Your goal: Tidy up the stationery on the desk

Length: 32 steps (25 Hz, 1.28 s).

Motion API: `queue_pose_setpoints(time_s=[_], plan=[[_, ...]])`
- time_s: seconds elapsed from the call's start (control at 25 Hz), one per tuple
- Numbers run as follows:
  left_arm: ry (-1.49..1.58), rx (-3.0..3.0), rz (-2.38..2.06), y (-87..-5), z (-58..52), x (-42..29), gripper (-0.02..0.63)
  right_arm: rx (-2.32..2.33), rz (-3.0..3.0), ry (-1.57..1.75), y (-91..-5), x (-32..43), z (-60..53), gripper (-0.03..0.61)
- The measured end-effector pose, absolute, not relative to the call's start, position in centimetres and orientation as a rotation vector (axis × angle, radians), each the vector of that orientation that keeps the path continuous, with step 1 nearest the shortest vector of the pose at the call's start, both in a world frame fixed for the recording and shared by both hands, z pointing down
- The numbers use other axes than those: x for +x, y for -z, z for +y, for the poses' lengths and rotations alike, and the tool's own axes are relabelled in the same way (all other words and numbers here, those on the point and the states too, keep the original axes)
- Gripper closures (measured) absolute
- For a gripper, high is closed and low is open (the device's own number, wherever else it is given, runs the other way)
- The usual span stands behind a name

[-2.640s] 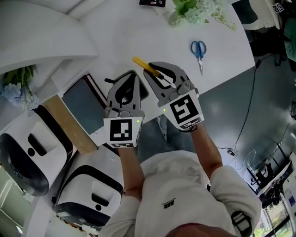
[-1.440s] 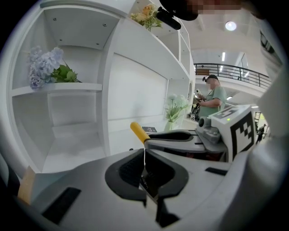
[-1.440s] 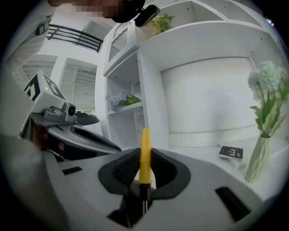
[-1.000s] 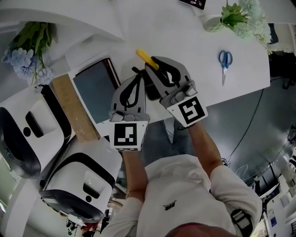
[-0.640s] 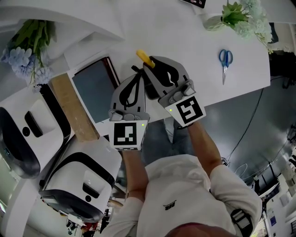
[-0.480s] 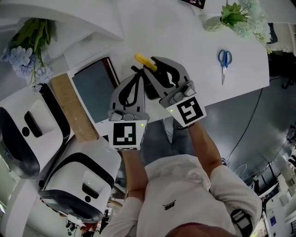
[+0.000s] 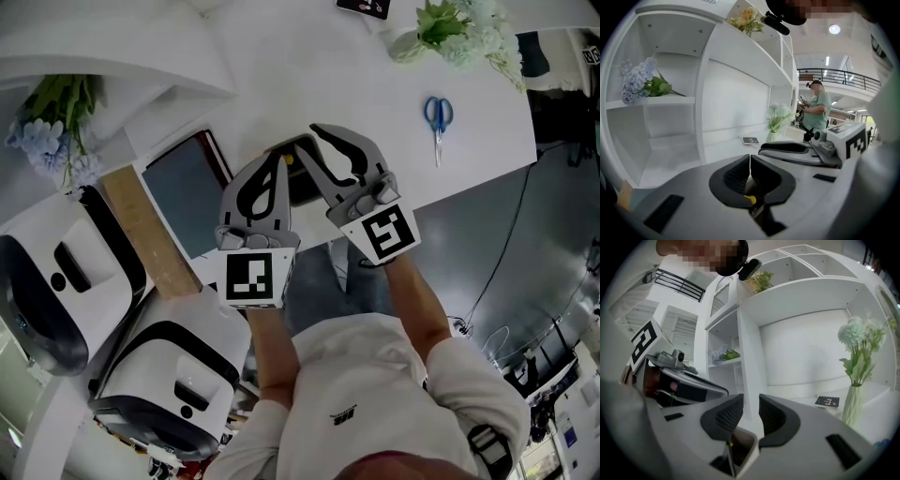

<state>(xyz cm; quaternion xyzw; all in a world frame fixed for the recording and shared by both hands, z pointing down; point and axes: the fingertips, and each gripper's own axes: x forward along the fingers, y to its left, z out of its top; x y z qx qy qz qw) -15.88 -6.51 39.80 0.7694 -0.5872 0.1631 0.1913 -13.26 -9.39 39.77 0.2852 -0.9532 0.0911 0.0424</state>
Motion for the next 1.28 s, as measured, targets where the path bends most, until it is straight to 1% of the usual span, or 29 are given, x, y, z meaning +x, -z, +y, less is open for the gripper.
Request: queue_pose_setpoints(time_s=[0.64, 1.0, 1.28], plan=[[-0.501, 2.336, -1.433, -40.5, -9.9, -6.6, 0.614, 1.153, -2.769, -0.299, -40.9, -2.8, -12.1, 0.494], [-0.520, 2.404, -1.311, -41.8, -11.4, -0.7, 0.614, 1.268, -2.572, -0.370, -44.1, 4.2, -13.3, 0.494], [-0.522, 2.429, -1.250, -42.8, -12.5, 2.4, 0.614, 1.322, -2.445, -0.405, -46.7, 8.8, -14.2, 0.494]])
